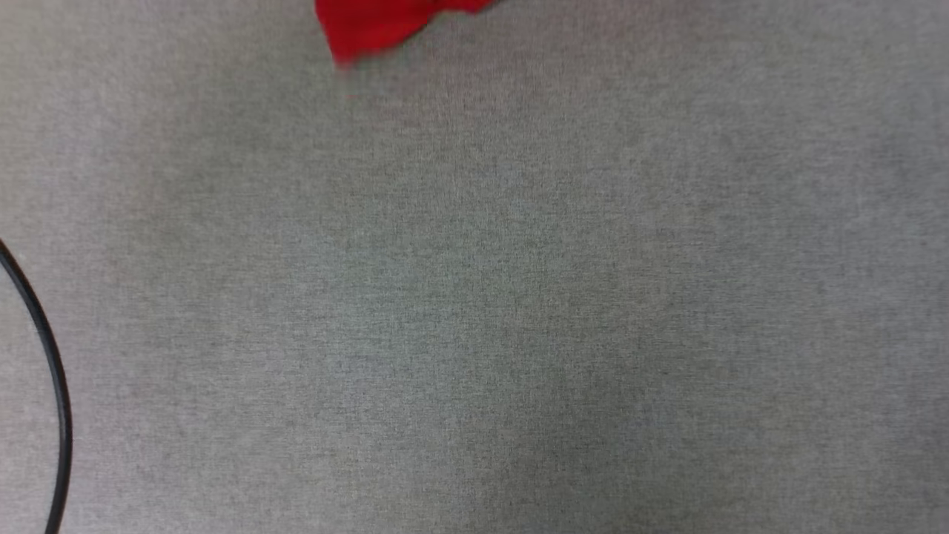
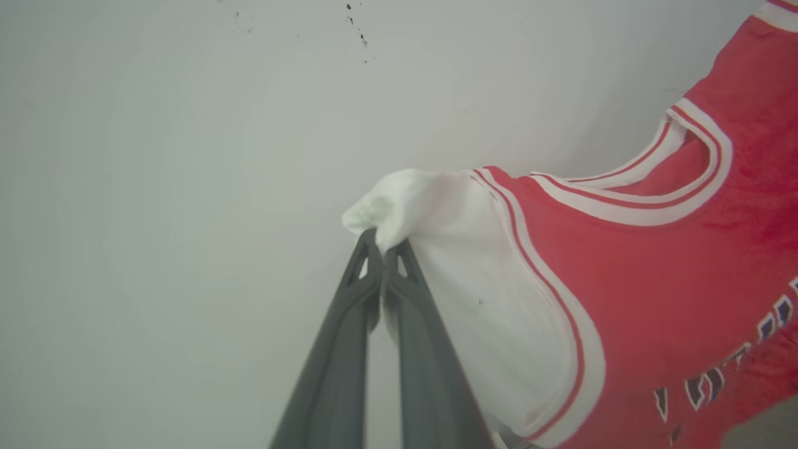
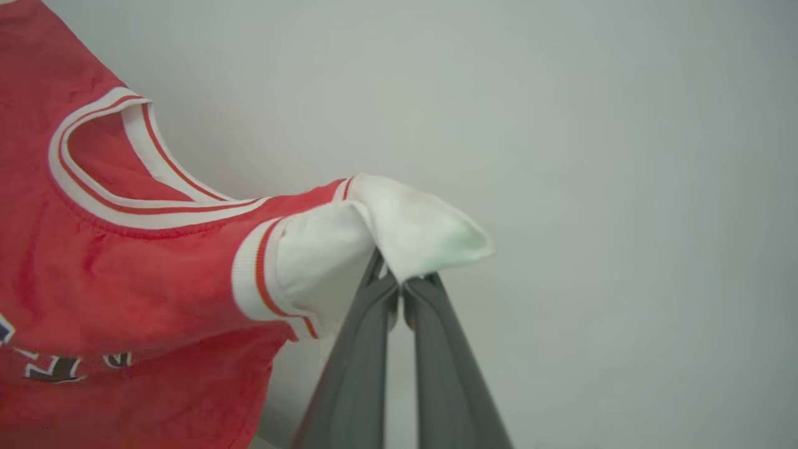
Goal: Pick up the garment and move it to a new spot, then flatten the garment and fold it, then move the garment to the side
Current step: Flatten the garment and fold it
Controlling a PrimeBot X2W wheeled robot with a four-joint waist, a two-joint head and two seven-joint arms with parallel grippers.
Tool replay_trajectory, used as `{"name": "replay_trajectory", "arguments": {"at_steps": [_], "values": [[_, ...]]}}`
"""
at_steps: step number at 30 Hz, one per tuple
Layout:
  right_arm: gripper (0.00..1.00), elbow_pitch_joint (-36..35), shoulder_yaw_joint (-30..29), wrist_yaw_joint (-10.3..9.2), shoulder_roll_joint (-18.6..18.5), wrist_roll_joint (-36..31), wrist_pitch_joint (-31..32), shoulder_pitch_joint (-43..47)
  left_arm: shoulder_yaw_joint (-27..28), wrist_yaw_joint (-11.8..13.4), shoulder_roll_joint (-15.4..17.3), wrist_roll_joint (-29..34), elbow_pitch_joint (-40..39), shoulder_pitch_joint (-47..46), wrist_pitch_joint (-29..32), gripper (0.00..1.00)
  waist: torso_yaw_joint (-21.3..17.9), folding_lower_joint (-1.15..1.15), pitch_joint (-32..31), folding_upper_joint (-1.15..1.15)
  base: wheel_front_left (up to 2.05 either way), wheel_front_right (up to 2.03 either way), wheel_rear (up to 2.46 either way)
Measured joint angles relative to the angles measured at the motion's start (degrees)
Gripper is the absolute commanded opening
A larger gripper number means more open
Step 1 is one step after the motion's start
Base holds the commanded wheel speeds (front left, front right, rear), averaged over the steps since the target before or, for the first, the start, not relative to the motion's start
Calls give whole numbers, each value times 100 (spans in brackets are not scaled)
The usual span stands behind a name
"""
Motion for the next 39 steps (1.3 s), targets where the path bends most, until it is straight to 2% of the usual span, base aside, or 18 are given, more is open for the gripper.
{"name": "replay_trajectory", "arguments": {"at_steps": [11,17,23,30,39], "values": [[0,1206,63,0,471,-595,-808,-1371,109,-35,-450,241,946,-1061,-753,0,78,0,504,0,0,0,0],[0,1717,274,0,745,-625,-1182,-1496,-54,-69,-547,177,1346,-1081,-1003,0,76,0,572,0,0,0,0],[0,2036,827,1,883,-522,-1514,-921,-271,-88,-487,-68,1489,-435,-1322,0,21,1,539,0,0,0,0],[0,2208,1261,0,1095,-5,-2035,75,-636,-88,-421,-521,1359,669,-1735,0,-6,0,262,0,0,0,0],[0,1807,2073,0,1005,746,-2423,1853,-1009,-83,-194,-1000,990,2671,-2312,0,-51,0,-400,0,0,0,0]]}}
